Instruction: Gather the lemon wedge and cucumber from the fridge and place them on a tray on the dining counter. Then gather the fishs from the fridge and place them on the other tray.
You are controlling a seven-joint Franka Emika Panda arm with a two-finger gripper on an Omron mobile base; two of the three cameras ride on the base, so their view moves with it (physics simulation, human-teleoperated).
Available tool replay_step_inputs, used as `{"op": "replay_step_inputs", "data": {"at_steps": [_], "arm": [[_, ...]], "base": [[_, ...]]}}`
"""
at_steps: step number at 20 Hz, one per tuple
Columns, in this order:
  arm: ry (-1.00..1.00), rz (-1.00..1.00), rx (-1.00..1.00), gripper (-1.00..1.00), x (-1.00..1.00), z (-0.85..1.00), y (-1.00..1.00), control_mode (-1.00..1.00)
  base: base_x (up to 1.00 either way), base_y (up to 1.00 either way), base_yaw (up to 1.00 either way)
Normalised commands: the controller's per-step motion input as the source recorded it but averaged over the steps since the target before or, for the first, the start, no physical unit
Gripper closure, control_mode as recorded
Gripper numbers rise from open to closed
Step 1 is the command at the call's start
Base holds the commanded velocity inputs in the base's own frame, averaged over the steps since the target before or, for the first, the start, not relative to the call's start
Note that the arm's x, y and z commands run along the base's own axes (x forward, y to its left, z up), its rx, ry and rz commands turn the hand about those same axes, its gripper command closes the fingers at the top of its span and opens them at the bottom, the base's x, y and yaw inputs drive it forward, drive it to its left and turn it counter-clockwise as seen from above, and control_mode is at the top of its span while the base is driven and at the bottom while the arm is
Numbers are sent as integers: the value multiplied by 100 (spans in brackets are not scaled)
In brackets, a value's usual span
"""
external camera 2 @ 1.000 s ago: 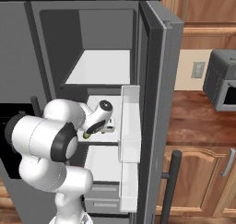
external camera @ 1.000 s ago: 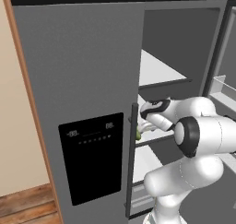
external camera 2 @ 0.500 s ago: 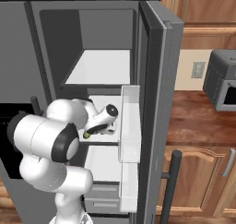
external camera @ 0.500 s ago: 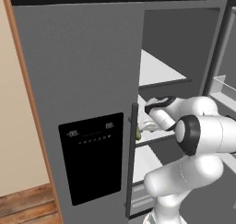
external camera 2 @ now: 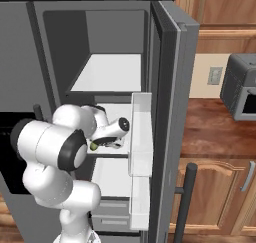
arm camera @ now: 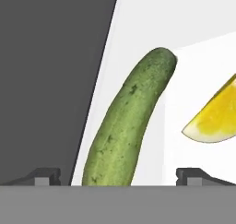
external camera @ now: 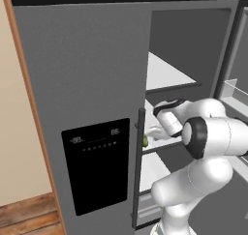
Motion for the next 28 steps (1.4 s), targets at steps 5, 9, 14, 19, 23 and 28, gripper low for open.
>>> {"op": "replay_step_inputs", "data": {"at_steps": [5, 9, 14, 19, 23, 28], "arm": [[8, 0, 6, -100, 3, 0, 28, -100], [4, 0, 4, -100, 17, -4, 9, -100], [0, 0, 0, -100, 26, -26, 0, -100], [0, 0, 0, -100, 13, -46, 0, -100], [0, 0, 0, -100, 10, -56, 4, -100], [0, 0, -2, -100, 0, -61, 4, -100]], "base": [[0, 0, 0], [0, 0, 0], [0, 0, 0], [0, 0, 0], [0, 0, 0], [0, 0, 0]]}}
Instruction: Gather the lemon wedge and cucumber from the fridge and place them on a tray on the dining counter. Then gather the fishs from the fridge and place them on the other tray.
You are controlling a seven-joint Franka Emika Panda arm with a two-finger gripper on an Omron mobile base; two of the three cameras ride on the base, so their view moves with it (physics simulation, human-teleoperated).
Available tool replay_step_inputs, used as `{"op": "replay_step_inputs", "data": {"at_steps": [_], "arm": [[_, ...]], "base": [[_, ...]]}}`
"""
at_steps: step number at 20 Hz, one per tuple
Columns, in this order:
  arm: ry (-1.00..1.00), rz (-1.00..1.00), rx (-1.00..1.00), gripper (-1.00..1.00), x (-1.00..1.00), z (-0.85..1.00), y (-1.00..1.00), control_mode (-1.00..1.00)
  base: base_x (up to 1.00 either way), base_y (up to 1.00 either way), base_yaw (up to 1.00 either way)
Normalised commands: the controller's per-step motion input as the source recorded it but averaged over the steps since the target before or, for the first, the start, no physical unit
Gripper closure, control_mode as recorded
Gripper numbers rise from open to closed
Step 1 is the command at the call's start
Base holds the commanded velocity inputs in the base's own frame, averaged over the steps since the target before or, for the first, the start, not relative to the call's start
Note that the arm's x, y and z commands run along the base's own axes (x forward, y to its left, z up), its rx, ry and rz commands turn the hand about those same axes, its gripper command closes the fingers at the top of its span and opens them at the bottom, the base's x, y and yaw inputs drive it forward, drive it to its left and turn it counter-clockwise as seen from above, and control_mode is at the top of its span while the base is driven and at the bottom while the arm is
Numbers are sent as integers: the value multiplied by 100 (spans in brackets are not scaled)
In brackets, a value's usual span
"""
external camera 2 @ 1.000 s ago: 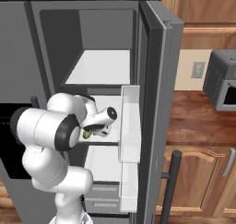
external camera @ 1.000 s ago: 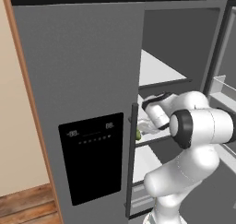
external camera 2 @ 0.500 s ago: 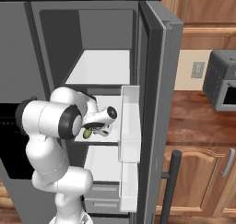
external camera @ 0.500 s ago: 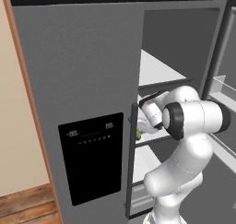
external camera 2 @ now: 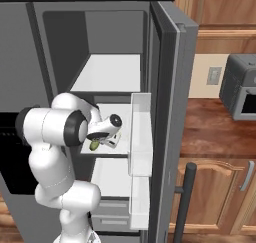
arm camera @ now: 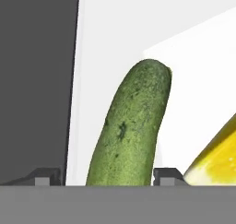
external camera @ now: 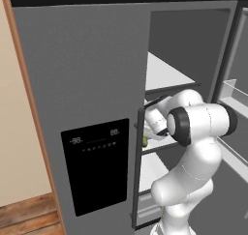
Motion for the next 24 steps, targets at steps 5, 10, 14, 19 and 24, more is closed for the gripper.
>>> {"op": "replay_step_inputs", "data": {"at_steps": [5, 10, 14, 19, 24], "arm": [[3, 0, -3, 100, 0, -65, 4, -100], [8, 0, -6, 100, 0, -63, 10, -100], [10, 0, -5, 100, 0, -69, 3, -100], [5, 0, -1, 100, 0, -27, 1, -100], [-5, 0, 0, 100, -29, -1, -1, -100]], "base": [[0, 0, 0], [0, 0, 0], [0, 0, 0], [0, 0, 0], [0, 0, 0]]}}
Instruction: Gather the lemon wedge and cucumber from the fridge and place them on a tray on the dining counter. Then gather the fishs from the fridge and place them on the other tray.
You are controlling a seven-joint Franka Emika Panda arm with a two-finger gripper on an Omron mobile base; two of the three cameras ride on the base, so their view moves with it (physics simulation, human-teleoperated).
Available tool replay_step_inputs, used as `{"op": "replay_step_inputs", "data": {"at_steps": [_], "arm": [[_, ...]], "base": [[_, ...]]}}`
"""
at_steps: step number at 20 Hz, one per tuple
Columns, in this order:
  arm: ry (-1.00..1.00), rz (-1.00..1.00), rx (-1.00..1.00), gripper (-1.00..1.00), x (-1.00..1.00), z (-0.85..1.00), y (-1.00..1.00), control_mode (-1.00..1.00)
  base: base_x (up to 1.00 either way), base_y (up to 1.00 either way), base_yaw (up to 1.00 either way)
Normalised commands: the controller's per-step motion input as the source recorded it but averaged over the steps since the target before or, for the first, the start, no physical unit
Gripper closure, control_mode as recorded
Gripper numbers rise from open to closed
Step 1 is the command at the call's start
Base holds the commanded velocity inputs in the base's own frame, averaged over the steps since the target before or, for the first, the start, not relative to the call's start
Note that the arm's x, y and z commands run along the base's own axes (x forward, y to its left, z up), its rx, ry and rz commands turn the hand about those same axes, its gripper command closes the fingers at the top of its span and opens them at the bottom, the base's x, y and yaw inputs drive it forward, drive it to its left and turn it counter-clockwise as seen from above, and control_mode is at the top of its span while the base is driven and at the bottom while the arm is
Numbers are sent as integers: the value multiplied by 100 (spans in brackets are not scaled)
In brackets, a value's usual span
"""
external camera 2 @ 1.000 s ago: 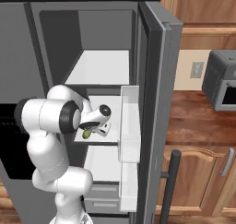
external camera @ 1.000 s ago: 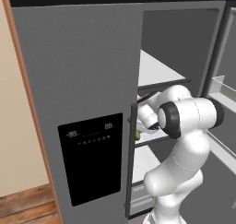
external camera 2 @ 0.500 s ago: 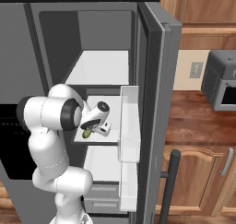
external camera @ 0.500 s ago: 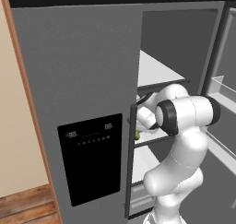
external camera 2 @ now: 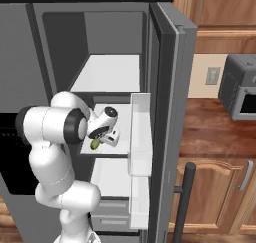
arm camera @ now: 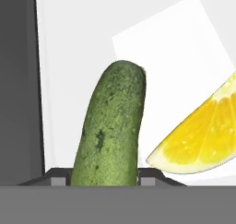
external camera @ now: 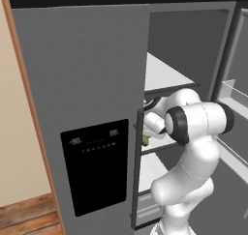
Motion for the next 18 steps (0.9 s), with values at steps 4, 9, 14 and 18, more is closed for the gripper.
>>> {"op": "replay_step_inputs", "data": {"at_steps": [4, 9, 14, 18], "arm": [[-9, -3, 0, 100, -76, 1, -16, -100], [-7, -1, 0, 100, -78, 37, -24, -100], [-9, 0, 0, 100, -84, 89, -37, -100], [-3, 0, 0, 100, -100, 100, -37, -100]], "base": [[0, 0, 0], [0, 0, 0], [0, 0, 0], [0, 0, 0]]}}
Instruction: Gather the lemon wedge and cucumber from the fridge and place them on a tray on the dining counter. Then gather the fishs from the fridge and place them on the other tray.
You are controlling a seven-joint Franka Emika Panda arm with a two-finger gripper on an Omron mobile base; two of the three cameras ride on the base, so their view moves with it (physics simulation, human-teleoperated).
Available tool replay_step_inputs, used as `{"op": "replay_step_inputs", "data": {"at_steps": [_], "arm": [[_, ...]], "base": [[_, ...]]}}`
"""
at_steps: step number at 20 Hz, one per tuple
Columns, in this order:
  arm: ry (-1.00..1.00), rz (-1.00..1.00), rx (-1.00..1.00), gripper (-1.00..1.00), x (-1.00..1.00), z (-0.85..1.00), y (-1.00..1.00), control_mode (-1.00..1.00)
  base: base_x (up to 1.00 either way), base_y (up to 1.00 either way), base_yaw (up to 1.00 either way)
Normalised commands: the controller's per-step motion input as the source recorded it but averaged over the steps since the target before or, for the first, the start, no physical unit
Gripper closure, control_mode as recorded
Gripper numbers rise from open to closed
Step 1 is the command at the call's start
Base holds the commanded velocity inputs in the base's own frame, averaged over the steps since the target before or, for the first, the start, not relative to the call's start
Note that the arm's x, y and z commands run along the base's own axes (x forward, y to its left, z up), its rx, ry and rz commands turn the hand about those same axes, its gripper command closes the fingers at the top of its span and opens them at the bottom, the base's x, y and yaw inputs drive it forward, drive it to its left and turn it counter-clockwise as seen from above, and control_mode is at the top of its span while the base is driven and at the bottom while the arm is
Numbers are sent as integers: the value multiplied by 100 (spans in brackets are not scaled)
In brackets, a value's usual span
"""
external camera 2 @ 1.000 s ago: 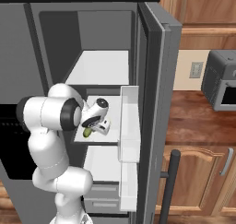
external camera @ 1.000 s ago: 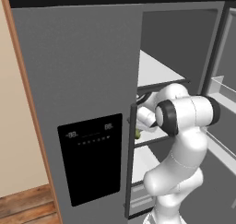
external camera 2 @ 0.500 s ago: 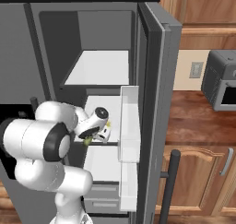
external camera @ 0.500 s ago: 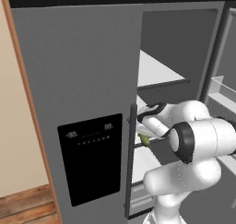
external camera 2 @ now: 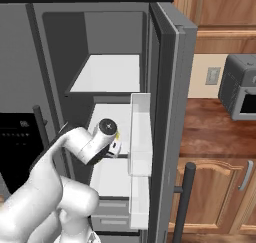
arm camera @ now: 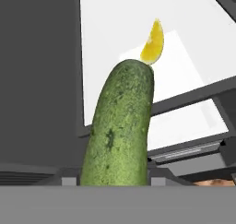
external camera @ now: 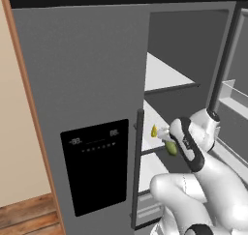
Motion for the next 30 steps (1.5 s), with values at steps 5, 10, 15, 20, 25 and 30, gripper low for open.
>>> {"op": "replay_step_inputs", "data": {"at_steps": [5, 10, 15, 20, 25, 30], "arm": [[1, 1, -2, 100, -99, 100, -15, -100], [1, 1, -11, 100, -100, 96, 20, -100], [0, 0, -11, 100, -85, 100, 19, -100], [-4, 0, -6, 100, -100, 47, 5, -100], [-18, 0, -2, 100, -95, 0, 0, -100], [-12, 0, 0, 100, -79, 0, 0, -100]], "base": [[0, 0, 0], [0, 0, 0], [0, 0, 0], [0, 0, 0], [0, 0, 0], [0, 0, 0]]}}
